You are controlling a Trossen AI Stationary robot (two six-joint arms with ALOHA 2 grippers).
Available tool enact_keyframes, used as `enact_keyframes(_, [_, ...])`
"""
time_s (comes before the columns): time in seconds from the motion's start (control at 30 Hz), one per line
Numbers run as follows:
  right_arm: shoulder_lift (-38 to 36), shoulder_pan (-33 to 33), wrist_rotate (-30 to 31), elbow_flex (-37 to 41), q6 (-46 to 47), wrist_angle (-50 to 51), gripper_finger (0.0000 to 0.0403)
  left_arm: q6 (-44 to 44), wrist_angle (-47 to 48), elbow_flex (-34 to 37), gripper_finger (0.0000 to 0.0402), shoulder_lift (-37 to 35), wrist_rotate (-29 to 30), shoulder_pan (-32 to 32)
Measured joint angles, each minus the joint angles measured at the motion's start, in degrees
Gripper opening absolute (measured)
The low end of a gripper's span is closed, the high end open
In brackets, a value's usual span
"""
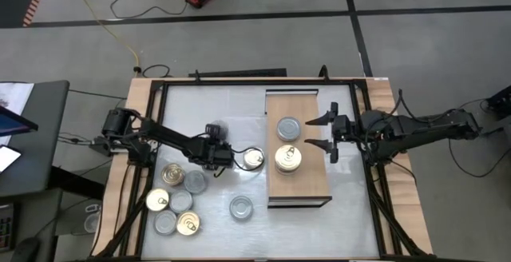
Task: Stack canned seafood by type on shelf
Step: Stack the green tuna can on top of the green tuna can
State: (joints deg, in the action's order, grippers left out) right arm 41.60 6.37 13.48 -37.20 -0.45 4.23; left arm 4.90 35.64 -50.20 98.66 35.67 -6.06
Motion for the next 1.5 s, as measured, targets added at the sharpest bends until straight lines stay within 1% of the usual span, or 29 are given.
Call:
enact_keyframes(0.1, [0.00,0.00,-0.01,0.01,0.00,-0.05,0.0295,-1.64,0.22,-0.01,0.0000,-0.20,-1.35,-0.12])
enact_keyframes(0.2, [0.00,-0.02,0.00,0.01,0.00,-0.16,0.0295,-2.54,0.18,-0.06,0.0000,-0.14,-0.51,-0.17])
enact_keyframes(0.3, [0.00,-0.02,-0.01,0.00,0.00,-0.20,0.0295,-2.66,-0.15,-0.06,0.0000,-0.93,-1.50,-0.25])
enact_keyframes(0.37, [0.00,-0.02,-0.01,0.00,0.00,-0.20,0.0295,-2.92,0.08,-0.46,0.0000,-1.62,-3.32,-0.33])
enact_keyframes(0.43, [0.00,0.00,-0.01,0.01,0.00,-0.20,0.0295,-3.07,0.85,-1.65,0.0000,-2.84,-8.22,-0.35])
enact_keyframes(0.5, [0.00,-0.02,-0.01,-0.01,0.00,-0.20,0.0295,-3.66,2.46,-3.37,0.0000,-4.47,-11.54,-0.35])
enact_keyframes(0.6, [0.00,-0.02,0.01,0.01,0.01,-0.20,0.0295,-4.13,5.37,-5.86,0.0005,-7.30,-11.70,-0.22])
enact_keyframes(0.67, [0.00,-0.02,0.00,0.01,0.02,-0.21,0.0295,-2.24,9.04,-8.00,0.0022,-8.69,-11.26,0.15])
enact_keyframes(0.73, [0.00,-0.02,-0.01,0.01,0.02,-0.28,0.0295,0.47,13.16,-10.23,0.0053,-9.08,-10.05,0.86])
enact_keyframes(0.87, [0.00,-0.02,-0.01,0.01,0.00,-0.72,0.0295,5.79,18.68,-12.88,0.0148,-8.34,-8.31,3.92])
enact_keyframes(1.0, [0.02,-0.02,-0.01,0.01,0.00,-0.63,0.0295,11.53,19.53,-13.50,0.0247,-7.44,-7.44,7.64])
enact_keyframes(1.1, [0.00,-0.02,-0.01,0.00,-0.02,-0.45,0.0295,17.28,19.05,-13.58,0.0296,-7.55,-7.45,10.18])
enact_keyframes(1.17, [0.00,-0.02,-0.01,-0.01,-0.04,-0.35,0.0295,20.79,19.83,-13.58,0.0312,-7.53,-7.65,12.02])
enact_keyframes(1.27, [0.00,-0.02,-0.01,-0.01,-0.44,-0.35,0.0295,23.99,21.74,-13.59,0.0318,-7.17,-9.15,15.48])
enact_keyframes(1.5, [0.02,-0.02,-0.01,-0.01,-0.52,-0.30,0.0295,32.40,21.98,-13.37,0.0299,-5.47,-10.25,20.79])
